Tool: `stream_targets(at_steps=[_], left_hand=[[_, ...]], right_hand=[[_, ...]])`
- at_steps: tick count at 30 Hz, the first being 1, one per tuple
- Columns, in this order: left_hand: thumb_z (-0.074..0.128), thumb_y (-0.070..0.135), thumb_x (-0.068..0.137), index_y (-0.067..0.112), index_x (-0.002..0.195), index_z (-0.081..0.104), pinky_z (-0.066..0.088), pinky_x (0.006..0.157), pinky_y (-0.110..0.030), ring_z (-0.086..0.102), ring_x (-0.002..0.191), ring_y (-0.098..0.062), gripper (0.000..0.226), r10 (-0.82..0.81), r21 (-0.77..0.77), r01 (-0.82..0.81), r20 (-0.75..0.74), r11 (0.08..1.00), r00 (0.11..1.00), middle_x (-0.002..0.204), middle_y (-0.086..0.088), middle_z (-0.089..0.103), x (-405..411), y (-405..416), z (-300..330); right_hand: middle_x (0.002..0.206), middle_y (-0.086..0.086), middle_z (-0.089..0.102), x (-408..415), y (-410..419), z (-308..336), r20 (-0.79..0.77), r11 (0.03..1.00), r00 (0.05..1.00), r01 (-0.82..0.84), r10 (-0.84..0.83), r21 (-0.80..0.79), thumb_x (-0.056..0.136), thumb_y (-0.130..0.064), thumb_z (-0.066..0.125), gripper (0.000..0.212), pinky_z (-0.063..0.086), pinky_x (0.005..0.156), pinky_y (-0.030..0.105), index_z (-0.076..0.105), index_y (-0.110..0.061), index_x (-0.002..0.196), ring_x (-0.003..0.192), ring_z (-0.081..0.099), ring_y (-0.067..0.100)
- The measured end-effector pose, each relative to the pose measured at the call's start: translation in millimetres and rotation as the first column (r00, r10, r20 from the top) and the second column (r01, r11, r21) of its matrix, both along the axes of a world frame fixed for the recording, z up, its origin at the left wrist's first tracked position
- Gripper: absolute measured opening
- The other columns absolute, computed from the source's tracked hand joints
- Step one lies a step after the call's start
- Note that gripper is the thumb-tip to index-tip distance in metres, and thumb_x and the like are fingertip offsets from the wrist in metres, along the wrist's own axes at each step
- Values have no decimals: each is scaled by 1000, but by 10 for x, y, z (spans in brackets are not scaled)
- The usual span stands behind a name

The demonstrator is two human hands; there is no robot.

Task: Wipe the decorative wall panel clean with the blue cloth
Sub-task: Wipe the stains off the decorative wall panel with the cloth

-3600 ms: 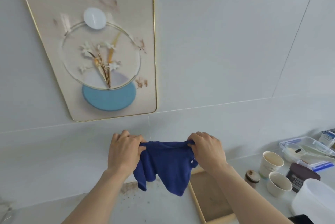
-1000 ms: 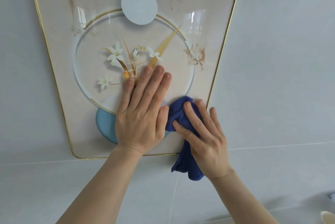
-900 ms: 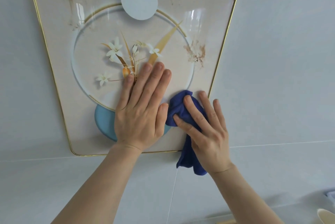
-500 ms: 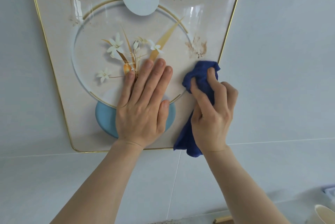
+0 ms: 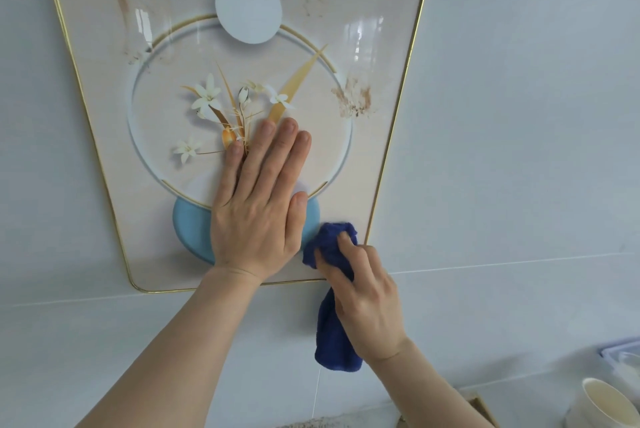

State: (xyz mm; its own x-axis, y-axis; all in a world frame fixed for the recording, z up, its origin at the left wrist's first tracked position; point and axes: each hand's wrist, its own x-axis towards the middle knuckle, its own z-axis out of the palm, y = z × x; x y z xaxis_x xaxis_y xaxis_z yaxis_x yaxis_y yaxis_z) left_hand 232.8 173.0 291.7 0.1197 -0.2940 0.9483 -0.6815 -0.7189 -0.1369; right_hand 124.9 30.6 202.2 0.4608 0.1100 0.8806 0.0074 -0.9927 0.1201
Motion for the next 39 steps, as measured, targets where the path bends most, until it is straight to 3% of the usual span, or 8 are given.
stream_targets(at_steps=[4, 9, 14, 19, 25, 32, 36, 39], left_hand=[[22, 33, 106, 16, 162, 22, 5, 130, -42, 11, 159, -20, 58, 5, 7, -5, -2, 1000, 1000, 169, 0, 15, -2, 10, -4], [25, 32, 105, 16, 162, 21, 6, 130, -43, 11, 159, -20, 59, 1, 10, -1, -15, 1000, 1000, 170, 1, 14, 0, 8, -11], [27, 31, 105, 16, 162, 21, 8, 130, -44, 10, 159, -19, 59, 5, -6, -5, -9, 1000, 1000, 170, 1, 13, 6, -11, -25], [27, 30, 105, 16, 162, 21, 7, 130, -43, 10, 159, -19, 59, -6, 6, 6, -11, 1000, 1000, 170, 1, 13, 5, 9, -15], [29, 30, 104, 16, 162, 22, 6, 130, -42, 8, 159, -17, 60, -10, 3, 10, -16, 1000, 1000, 170, 2, 14, -2, 8, -6], [35, 27, 104, 15, 161, 24, 8, 130, -43, 10, 159, -19, 60, -15, 7, 15, -45, 1000, 999, 170, 0, 18, -45, 23, 24], [48, 27, 99, 15, 160, 29, 12, 129, -45, 16, 158, -20, 65, -27, 11, 28, -93, 1000, 995, 170, 0, 21, -118, 54, 80], [56, 28, 97, 13, 156, 38, 20, 126, -48, 25, 156, -23, 64, -47, -11, 46, -112, 999, 993, 166, -4, 32, -223, 68, 138]], right_hand=[[121, 2, 49, -113, -103, 174, -34, 998, 999, -3, 0, -62, 76, 5, 43, 46, 52, 56, 32, 77, -15, 101, 81, 58, 28], [124, 8, 49, -16, -10, 429, 114, 985, 993, 24, -44, 172, 59, 20, 51, 62, 46, 53, 31, 77, -14, 103, 85, 57, 34], [124, 9, 49, 40, 180, 264, 44, 999, 998, -38, 37, 32, 83, 9, 44, 49, 47, 62, 33, 72, -15, 116, 84, 55, 30], [117, 2, 50, 60, 184, 75, 2, 1000, 1000, 16, -16, -16, 95, 0, 30, 51, 50, 54, 30, 76, -18, 108, 74, 57, 25], [115, -2, 53, -184, 30, 73, -51, 990, 996, 76, -70, 121, 72, 4, 47, 46, 48, 49, 29, 77, -21, 97, 83, 61, 26], [111, 9, 65, -308, -7, 875, 220, 896, 975, -116, 21, 429, 87, 8, 69, 29, 52, 72, 33, 80, -15, 100, 95, 68, 25], [119, 11, 66, -235, 14, 1628, 398, 911, 916, -201, 45, 359, 91, 6, 68, 26, 53, 80, 36, 79, -13, 104, 98, 66, 27], [122, 10, 67, -116, 40, 1914, 397, 971, 917, -124, 34, 203, 89, 8, 66, 30, 49, 79, 32, 79, -14, 103, 103, 60, 30]])
